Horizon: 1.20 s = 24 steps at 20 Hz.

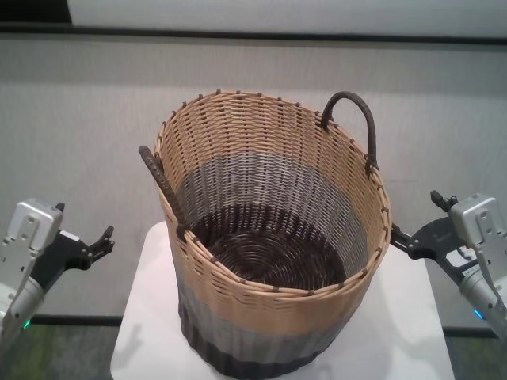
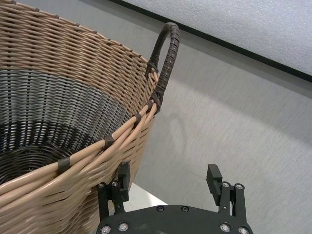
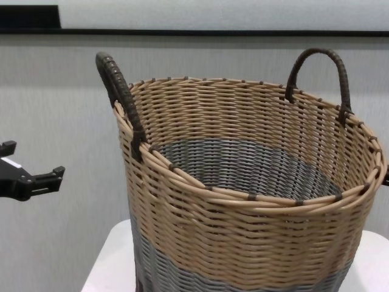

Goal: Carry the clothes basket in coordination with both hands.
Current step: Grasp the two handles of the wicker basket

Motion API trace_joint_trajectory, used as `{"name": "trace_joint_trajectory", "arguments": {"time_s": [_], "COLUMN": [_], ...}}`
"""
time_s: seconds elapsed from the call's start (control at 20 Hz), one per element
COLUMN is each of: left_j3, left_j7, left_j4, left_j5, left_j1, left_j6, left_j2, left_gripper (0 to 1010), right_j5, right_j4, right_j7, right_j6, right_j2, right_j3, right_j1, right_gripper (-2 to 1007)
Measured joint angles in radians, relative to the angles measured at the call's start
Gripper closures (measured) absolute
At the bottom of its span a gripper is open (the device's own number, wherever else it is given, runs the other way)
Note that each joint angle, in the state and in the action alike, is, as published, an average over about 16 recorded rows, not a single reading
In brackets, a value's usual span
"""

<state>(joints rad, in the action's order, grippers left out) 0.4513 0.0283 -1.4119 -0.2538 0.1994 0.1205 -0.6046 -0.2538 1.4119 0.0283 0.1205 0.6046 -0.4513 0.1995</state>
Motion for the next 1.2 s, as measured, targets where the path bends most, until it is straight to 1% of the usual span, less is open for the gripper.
{"name": "trace_joint_trajectory", "arguments": {"time_s": [0.45, 0.65, 0.8, 0.9, 1.05, 1.2], "left_j3": [0.0, 0.0, 0.0, 0.0, 0.0, 0.0], "left_j7": [0.0, 0.0, 0.0, 0.0, 0.0, 0.0], "left_j4": [0.0, 0.0, 0.0, 0.0, 0.0, 0.0], "left_j5": [0.0, 0.0, 0.0, 0.0, 0.0, 0.0], "left_j1": [0.0, 0.0, 0.0, 0.0, 0.0, 0.0], "left_j6": [0.0, 0.0, 0.0, 0.0, 0.0, 0.0], "left_j2": [0.0, 0.0, 0.0, 0.0, 0.0, 0.0], "left_gripper": [10, 10, 10, 10, 10, 10], "right_j5": [0.001, 0.004, -0.001, -0.011, -0.038, -0.078], "right_j4": [0.003, 0.02, 0.046, 0.069, 0.109, 0.151], "right_j7": [0.001, 0.003, 0.0, -0.006, -0.024, -0.051], "right_j6": [-0.002, -0.013, -0.031, -0.047, -0.076, -0.11], "right_j2": [0.002, 0.013, 0.029, 0.041, 0.061, 0.079], "right_j3": [0.002, 0.013, 0.032, 0.048, 0.081, 0.119], "right_j1": [-0.001, -0.008, -0.018, -0.027, -0.04, -0.05], "right_gripper": [5, 5, 5, 5, 5, 5]}}
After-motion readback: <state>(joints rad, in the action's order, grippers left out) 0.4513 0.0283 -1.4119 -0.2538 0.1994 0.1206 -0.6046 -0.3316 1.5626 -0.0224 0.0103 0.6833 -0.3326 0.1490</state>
